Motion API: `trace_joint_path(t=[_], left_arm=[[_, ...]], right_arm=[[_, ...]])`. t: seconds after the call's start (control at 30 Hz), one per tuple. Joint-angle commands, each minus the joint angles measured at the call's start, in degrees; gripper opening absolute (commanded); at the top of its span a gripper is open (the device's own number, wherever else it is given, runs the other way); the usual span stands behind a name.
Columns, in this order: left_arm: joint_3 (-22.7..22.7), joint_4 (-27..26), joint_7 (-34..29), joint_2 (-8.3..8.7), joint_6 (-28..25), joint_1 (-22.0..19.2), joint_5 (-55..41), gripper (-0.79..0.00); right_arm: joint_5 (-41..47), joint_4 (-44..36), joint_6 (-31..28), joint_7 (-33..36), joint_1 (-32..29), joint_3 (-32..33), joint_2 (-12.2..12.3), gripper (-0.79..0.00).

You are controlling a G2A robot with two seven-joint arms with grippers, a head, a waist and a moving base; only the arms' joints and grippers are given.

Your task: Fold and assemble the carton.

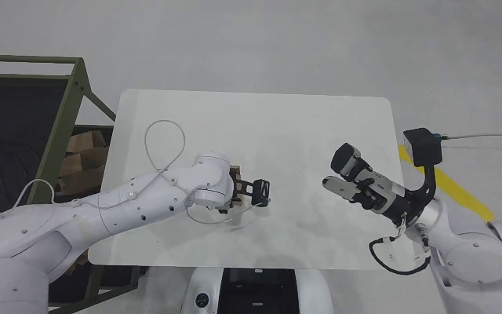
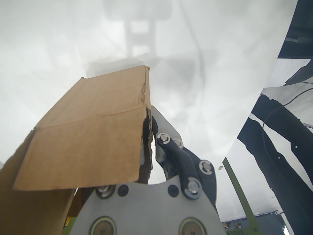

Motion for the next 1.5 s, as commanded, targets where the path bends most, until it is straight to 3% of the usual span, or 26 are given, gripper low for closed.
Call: trace_joint_path(t=[0.0, 0.3, 0.37, 0.4, 0.43, 0.5, 0.87, 1.0, 1.03, 1.17, 1.47], left_arm=[[0.0, 0.3, 0.6, -0.49, -0.6, 0.5, 0.8, -0.785], [0.0, 1.6, 1.9, -1.81, -1.9, 1.5, 2.5, -0.773], [0.0, 1.8, 1.8, -2.02, -1.8, 1.5, 2.5, -0.705], [0.0, 1.9, 1.7, -2.11, -1.7, 1.5, 2.4, -0.643], [0.0, 2.1, 1.6, -2.19, -1.6, 1.5, 2.3, -0.514], [0.0, 2.2, 1.5, -2.31, -1.5, 1.4, 1.6, -0.443], [0.0, 1.2, 0.6, -2.36, -0.6, 0.1, -0.4, -0.413], [0.0, -1.2, -0.8, -1.86, 0.8, -1.3, -1.6, -0.339], [0.0, -1.8, -1.5, -1.68, 1.6, -1.8, -2.2, -0.206], [0.0, -5.3, -3.6, -0.67, 3.6, -3.7, -5.1, 0.0], [0.0, -13.9, -7.8, 2.45, 7.9, -7.2, -6.5, 0.0]], right_arm=[[0.0, 0.0, 0.0, 0.0, 0.0, 0.0, 0.0, 0.0], [0.0, 0.0, 0.0, 0.0, 0.0, 0.0, 0.0, 0.0], [0.0, 0.0, 0.0, 0.0, 0.0, 0.0, 0.0, 0.0], [0.0, 0.0, 0.0, 0.0, 0.0, 0.0, 0.0, 0.0], [0.0, 0.0, 0.0, 0.0, 0.0, 0.0, 0.0, 0.0], [0.0, 0.0, 0.0, 0.0, 0.0, 0.0, 0.0, 0.0], [0.0, 0.0, 0.0, 0.0, 0.0, 0.0, 0.0, 0.0], [0.0, 0.0, 0.0, 0.0, 0.0, 0.0, 0.0, 0.0], [0.0, 0.0, 0.0, 0.0, 0.0, 0.0, 0.0, 0.0], [0.0, 0.0, 0.0, 0.0, 0.0, 0.0, 0.0, 0.0], [0.0, 0.0, 0.0, 0.0, 0.0, 0.0, 0.0, 0.0]])
